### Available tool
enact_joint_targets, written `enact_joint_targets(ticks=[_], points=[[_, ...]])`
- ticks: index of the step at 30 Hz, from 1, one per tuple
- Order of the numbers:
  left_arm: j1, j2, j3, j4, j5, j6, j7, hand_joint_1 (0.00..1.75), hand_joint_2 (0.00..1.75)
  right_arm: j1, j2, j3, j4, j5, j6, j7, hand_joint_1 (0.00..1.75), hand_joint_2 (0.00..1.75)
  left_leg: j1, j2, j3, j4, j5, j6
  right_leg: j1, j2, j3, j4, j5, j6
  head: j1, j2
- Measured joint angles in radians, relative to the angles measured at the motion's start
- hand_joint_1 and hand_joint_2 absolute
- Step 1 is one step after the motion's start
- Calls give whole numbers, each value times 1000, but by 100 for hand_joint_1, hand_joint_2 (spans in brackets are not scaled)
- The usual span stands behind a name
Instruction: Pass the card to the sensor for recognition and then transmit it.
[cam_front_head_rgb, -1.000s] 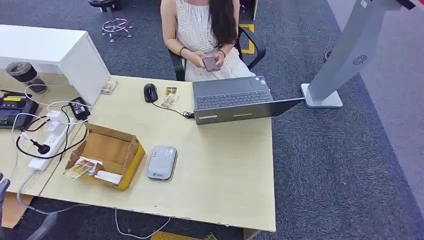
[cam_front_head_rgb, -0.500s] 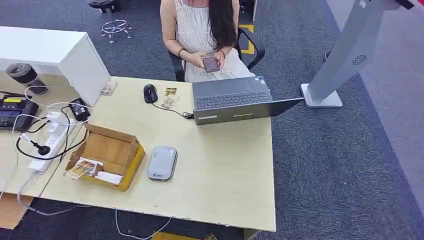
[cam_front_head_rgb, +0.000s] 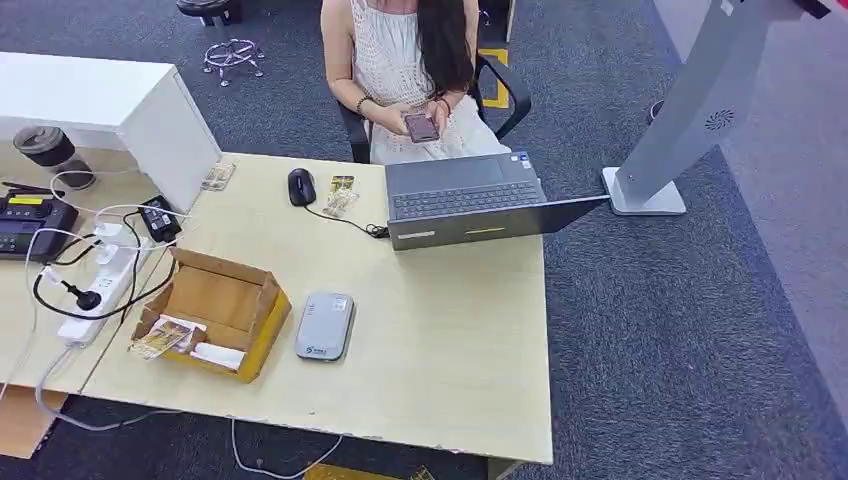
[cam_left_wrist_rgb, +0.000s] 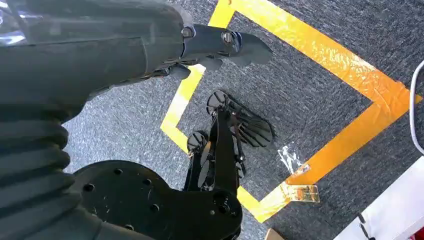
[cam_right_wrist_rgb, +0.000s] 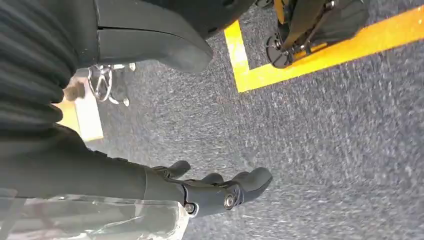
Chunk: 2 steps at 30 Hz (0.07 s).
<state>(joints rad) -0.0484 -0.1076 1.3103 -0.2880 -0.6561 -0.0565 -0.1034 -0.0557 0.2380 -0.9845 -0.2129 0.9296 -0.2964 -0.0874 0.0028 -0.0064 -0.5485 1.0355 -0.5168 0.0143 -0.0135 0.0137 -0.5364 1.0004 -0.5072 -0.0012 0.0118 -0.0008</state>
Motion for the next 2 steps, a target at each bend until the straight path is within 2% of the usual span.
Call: enact_joint_targets(ticks=[2], points=[[3,5,-28,5,20,0,0,0,175,10,-4,38,-2,-35,14,0,0,175,0,0,0,0,0,0,0,0,0,0,0,0,0,0]])
